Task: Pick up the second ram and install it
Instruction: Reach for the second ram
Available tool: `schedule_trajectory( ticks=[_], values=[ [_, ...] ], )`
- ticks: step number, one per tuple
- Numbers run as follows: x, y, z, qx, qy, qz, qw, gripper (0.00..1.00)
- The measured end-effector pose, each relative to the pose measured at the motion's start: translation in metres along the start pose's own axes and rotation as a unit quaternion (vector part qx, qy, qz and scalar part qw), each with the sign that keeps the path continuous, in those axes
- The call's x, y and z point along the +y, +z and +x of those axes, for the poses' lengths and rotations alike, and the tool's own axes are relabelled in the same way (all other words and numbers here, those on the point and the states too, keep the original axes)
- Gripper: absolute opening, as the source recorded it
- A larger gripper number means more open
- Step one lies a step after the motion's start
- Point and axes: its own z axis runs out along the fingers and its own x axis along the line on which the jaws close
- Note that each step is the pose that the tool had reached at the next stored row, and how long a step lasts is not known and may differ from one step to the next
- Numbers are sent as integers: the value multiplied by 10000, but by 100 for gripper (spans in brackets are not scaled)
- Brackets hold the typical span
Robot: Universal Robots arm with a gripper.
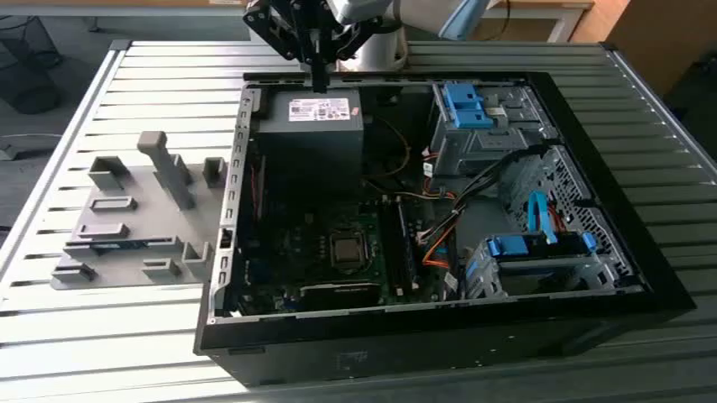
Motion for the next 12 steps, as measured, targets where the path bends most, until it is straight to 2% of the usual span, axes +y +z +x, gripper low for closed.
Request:
schedule_trajectory(
  ticks=[12],
  values=[
    [-2,0,23,0,0,0,10000,11]
  ],
)
